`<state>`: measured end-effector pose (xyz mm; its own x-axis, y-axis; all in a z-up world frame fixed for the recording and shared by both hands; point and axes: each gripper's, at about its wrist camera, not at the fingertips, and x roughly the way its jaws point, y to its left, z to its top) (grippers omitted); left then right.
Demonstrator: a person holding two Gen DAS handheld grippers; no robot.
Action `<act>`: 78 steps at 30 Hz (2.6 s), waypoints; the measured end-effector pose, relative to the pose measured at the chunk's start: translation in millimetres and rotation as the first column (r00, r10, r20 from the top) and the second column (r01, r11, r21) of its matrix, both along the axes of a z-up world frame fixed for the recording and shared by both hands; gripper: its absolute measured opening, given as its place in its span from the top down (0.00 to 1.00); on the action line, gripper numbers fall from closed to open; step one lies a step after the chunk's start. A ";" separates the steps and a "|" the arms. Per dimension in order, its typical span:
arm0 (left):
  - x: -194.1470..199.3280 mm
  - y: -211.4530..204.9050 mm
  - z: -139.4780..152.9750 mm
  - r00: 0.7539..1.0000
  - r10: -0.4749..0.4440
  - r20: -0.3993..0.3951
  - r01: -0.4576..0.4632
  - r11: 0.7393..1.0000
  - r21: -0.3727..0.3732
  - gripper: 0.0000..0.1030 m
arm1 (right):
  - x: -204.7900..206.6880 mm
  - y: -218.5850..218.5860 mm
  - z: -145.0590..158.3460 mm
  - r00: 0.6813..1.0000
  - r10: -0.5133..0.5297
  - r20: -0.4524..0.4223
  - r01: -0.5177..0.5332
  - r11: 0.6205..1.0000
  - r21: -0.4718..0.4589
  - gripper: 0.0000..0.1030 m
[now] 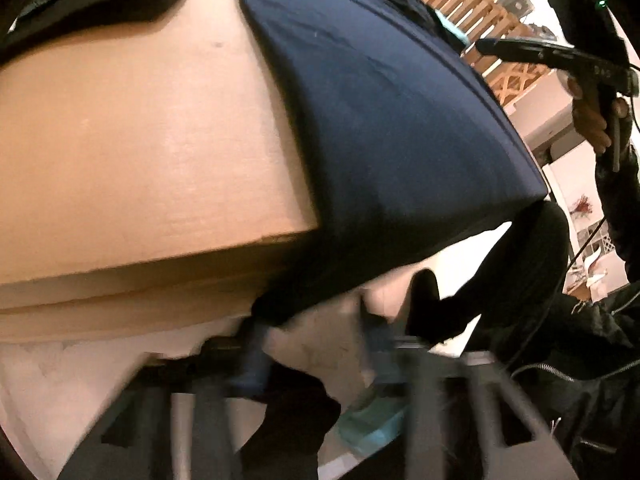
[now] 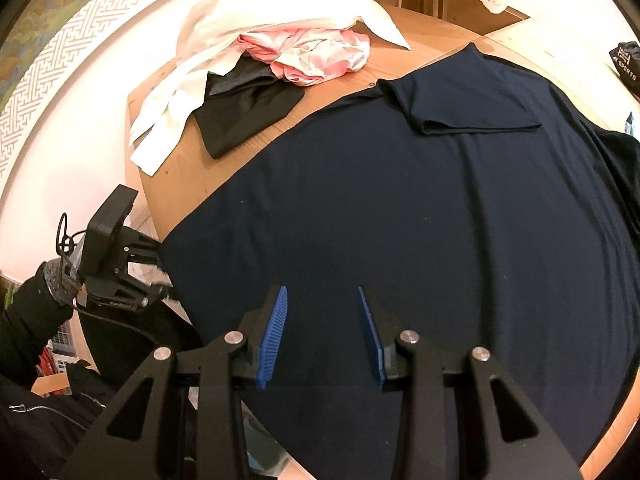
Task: Fold clothes
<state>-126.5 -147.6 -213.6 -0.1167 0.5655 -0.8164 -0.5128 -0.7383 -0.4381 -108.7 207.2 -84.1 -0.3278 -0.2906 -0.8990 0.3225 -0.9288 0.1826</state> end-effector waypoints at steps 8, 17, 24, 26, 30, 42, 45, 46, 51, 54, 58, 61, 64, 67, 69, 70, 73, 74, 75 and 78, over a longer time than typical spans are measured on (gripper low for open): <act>36.1 15.0 54.0 0.990 -0.050 -0.132 0.061 0.994 0.085 0.97 | -109.8 20.2 46.7 0.987 -0.101 -0.127 0.111 0.991 0.070 0.48; 47.2 28.7 95.0 0.974 -0.110 -0.200 0.133 0.986 0.105 0.97 | -305.4 30.1 -13.8 0.934 -0.355 0.029 0.347 0.925 0.152 0.48; 52.3 35.9 102.7 0.965 -0.164 -0.203 0.184 0.980 0.082 0.97 | -364.0 36.3 -49.4 0.883 -0.456 0.110 0.431 0.882 0.192 0.48; 54.1 40.1 104.6 0.961 -0.185 -0.204 0.203 0.977 0.070 0.97 | -371.5 35.4 -55.0 0.879 -0.461 0.123 0.431 0.878 0.208 0.48; 58.0 45.6 111.2 0.952 -0.218 -0.215 0.234 0.971 0.051 0.97 | -375.6 27.1 -62.3 0.887 -0.448 0.108 0.411 0.875 0.254 0.55; 78.0 88.7 137.5 0.905 -0.352 -0.239 0.371 0.928 0.035 0.97 | -348.8 78.2 -22.5 0.887 -0.453 0.091 0.450 0.891 0.056 0.92; 86.3 109.7 142.7 0.879 -0.411 -0.241 0.428 0.903 0.024 0.97 | -338.1 99.8 -8.0 0.880 -0.468 0.077 0.468 0.883 0.016 0.92; 89.0 117.8 144.4 0.869 -0.431 -0.243 0.449 0.893 0.018 0.97 | -331.9 107.6 -5.0 0.877 -0.475 0.073 0.476 0.880 0.010 0.92; 99.9 158.2 146.8 0.815 -0.531 -0.233 0.547 0.837 0.005 0.96 | -303.3 149.2 -0.7 0.855 -0.516 0.064 0.516 0.856 0.003 0.93; 104.7 179.3 139.7 0.785 -0.583 -0.212 0.595 0.804 -0.006 0.96 | -279.8 173.5 -10.6 0.833 -0.548 0.076 0.549 0.836 0.020 0.93; 104.5 197.2 122.8 0.770 -0.621 -0.145 0.627 0.779 -0.006 0.90 | -268.4 194.1 -32.1 0.810 -0.578 0.099 0.575 0.816 0.059 0.93; 103.2 206.3 110.7 0.778 -0.622 -0.089 0.625 0.781 0.004 0.79 | -265.2 199.6 -47.0 0.796 -0.595 0.109 0.589 0.803 0.090 0.92; 104.5 212.4 101.6 0.781 -0.623 -0.043 0.624 0.781 0.006 0.75 | -263.6 202.3 -45.1 0.789 -0.605 0.103 0.599 0.796 0.088 0.92; 107.3 212.1 101.4 0.788 -0.615 -0.035 0.615 0.788 0.015 0.71 | -260.9 208.6 -37.9 0.783 -0.616 0.091 0.607 0.788 0.105 0.92; 109.2 208.8 103.2 0.795 -0.606 -0.035 0.607 0.794 0.020 0.71 | -259.1 212.8 -33.1 0.778 -0.622 0.083 0.613 0.782 0.115 0.87; 109.5 205.6 105.0 0.801 -0.598 -0.034 0.599 0.800 0.026 0.69 | -255.3 217.2 -27.0 0.772 -0.633 0.067 0.623 0.773 0.117 0.87; 110.5 190.1 113.0 0.823 -0.566 -0.047 0.568 0.821 0.055 0.65 | -237.6 227.5 -6.9 0.759 -0.651 0.024 0.645 0.757 0.106 0.87; 110.7 185.0 115.6 0.830 -0.555 -0.054 0.557 0.828 0.064 0.63 | -228.1 227.3 -0.8 0.766 -0.642 0.022 0.638 0.764 0.091 0.87; 111.4 180.1 118.1 0.835 -0.546 -0.061 0.550 0.832 0.073 0.63 | -218.7 227.0 5.3 0.773 -0.634 0.019 0.631 0.772 0.077 0.86; 114.1 174.9 119.4 0.839 -0.538 -0.083 0.543 0.837 0.065 0.59 | -185.6 194.8 10.8 0.851 -0.519 0.079 0.521 0.854 -0.011 0.75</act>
